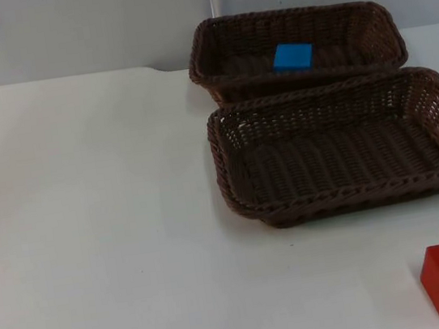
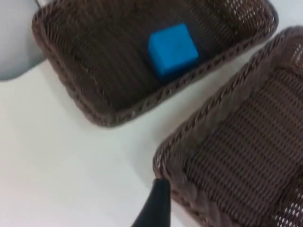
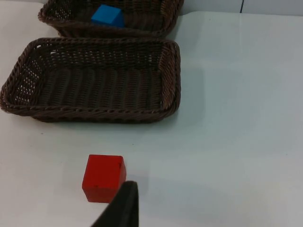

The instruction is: Pick up one cube with the left hand and place it into the upper basket. Pick up one cube with the right hand and place it into the lower basket.

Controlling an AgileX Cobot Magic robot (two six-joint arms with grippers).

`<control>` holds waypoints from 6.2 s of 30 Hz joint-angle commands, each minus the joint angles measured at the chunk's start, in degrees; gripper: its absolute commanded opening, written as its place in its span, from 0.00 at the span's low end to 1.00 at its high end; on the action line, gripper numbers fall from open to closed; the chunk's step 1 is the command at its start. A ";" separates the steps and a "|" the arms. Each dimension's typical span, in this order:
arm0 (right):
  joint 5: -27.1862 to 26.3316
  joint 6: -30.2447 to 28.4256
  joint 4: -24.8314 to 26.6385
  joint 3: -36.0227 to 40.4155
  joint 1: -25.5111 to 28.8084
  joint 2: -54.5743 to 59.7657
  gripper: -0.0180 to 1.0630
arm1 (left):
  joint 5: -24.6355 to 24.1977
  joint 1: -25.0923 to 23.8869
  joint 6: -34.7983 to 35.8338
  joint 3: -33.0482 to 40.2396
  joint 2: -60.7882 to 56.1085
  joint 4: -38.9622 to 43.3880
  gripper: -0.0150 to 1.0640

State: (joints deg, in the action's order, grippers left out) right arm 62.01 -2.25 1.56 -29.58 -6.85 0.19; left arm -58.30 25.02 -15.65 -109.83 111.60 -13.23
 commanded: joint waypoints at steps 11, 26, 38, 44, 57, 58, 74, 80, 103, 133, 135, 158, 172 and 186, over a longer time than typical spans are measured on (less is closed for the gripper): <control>-0.14 0.07 -0.22 0.02 0.28 -0.19 0.99 | 17.60 -0.94 4.88 31.79 -15.74 0.41 0.75; -0.14 0.07 -0.22 0.02 0.28 -0.19 0.99 | 21.10 -7.61 5.66 49.09 -31.23 -3.32 0.75; -0.14 0.07 -0.22 0.02 0.28 -0.19 0.99 | 21.80 -7.61 5.66 59.33 -44.58 -3.32 0.75; -0.14 0.07 -0.22 0.02 0.28 -0.19 0.99 | 22.58 -7.61 5.66 63.68 -49.99 -3.32 0.75; -0.14 0.07 0.21 0.02 0.28 -0.19 0.99 | 21.10 -7.61 6.06 67.34 -57.81 -2.97 0.75; -0.14 0.07 0.21 0.02 0.28 -0.19 0.99 | 20.95 -7.61 6.06 67.34 -58.09 -2.92 0.75; -0.14 0.24 0.22 0.02 0.28 -0.19 0.99 | 21.79 -7.61 5.59 73.50 -69.87 -1.80 0.75; -0.36 0.60 0.22 0.02 0.28 -0.19 0.99 | 21.77 -7.61 5.59 74.61 -70.38 -0.87 0.75; -0.36 1.37 0.22 0.02 0.28 13.79 0.99 | 22.81 -7.61 5.59 74.61 -70.38 -0.87 0.75; -3.37 0.82 9.29 -10.60 0.28 55.81 0.99 | 23.29 -7.61 5.51 74.61 -70.38 -2.42 0.75; -3.93 0.27 9.84 -11.30 0.28 58.52 0.99 | 23.29 -7.61 5.51 74.61 -70.38 -2.42 0.75; -18.42 23.31 -4.57 -15.22 -25.23 84.88 0.99 | 23.43 -7.61 5.51 74.61 -70.38 -2.85 0.75; -28.02 31.43 -11.64 -16.04 -28.19 95.91 0.99 | 23.09 -7.61 5.51 74.61 -70.38 -2.66 0.75; -37.82 36.18 -15.25 -16.04 -28.07 107.25 0.98 | 23.09 -7.61 5.51 74.61 -70.38 -2.66 0.75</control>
State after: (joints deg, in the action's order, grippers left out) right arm 25.87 33.51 -13.18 -45.45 -34.78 105.70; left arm -35.32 17.52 -10.19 -35.52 41.57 -15.42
